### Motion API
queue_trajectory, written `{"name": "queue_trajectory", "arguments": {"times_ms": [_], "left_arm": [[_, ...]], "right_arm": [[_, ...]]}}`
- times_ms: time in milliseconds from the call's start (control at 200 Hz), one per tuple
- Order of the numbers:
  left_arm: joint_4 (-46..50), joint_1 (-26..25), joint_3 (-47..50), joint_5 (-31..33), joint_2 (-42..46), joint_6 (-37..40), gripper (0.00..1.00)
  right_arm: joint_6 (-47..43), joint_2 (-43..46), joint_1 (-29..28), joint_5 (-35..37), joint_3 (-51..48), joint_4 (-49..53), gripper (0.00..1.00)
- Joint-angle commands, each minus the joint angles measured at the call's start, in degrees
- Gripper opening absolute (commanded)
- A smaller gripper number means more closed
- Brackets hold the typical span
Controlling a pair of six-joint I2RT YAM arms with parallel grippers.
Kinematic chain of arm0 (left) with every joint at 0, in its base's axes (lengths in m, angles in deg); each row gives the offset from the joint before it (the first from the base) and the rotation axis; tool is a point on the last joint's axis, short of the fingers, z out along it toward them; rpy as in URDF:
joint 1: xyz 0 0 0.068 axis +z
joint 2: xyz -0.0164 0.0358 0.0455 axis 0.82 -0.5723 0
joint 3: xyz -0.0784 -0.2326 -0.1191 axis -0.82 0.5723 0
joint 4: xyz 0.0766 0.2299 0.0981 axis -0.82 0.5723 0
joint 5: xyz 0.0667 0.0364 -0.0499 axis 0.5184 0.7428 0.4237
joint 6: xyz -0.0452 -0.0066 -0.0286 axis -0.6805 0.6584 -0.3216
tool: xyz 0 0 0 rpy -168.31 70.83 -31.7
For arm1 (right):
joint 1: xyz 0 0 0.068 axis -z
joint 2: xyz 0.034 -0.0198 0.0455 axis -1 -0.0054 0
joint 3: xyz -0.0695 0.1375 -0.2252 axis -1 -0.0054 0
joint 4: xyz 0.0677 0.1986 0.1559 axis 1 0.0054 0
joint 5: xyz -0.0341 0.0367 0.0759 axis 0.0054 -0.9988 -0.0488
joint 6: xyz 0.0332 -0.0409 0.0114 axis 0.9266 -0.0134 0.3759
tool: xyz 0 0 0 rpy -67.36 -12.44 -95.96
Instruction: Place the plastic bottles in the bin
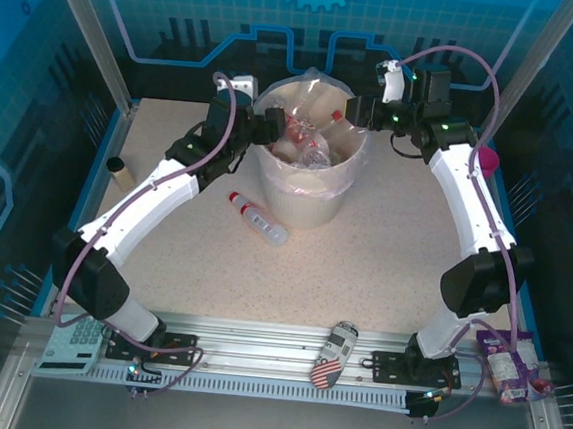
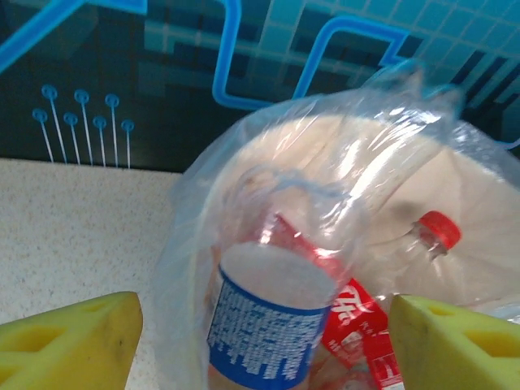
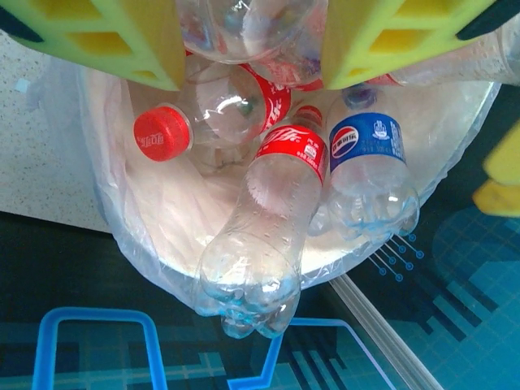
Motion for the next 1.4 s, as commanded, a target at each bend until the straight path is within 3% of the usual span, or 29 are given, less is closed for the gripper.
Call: {"name": "queue_trajectory", "arguments": {"times_ms": [0,370,570,855,1131,1306,1396], "left_arm": [[3.06,-0.26,-3.76,0.85,3.15,3.13,0.82],[-0.89,-1.34,3.73,-6.22,8.60,-5.68,0.76],[-3.88,-4.86,6.33,-8.40,8.51,-9.52,0.72],[-3.32,-5.63,2.12,-9.68,1.94,-10.96,0.71],[0.12,-5.81,-4.95,-12.77,-7.08,-11.00,0.70],[0.31,-5.77,-5.49,-13.55,-7.79,-10.49,0.70],[0.84,-5.62,-6.11,-12.66,-6.76,-9.10,0.77]], "right_arm": [[-0.32,0.42,-1.65,-0.58,-1.03,4.87,0.48],[0.33,-1.42,-3.79,-0.81,-5.86,2.76,0.47],[-0.21,-1.03,-3.68,-0.49,-0.80,4.68,0.51],[-1.80,-0.20,-1.93,0.93,10.99,10.35,0.59],[-1.18,2.41,-1.97,-1.27,5.96,9.67,0.58],[-0.75,1.68,-2.08,-2.57,2.85,8.44,0.57],[-0.32,1.31,-2.04,-3.34,2.42,7.52,0.57]]}}
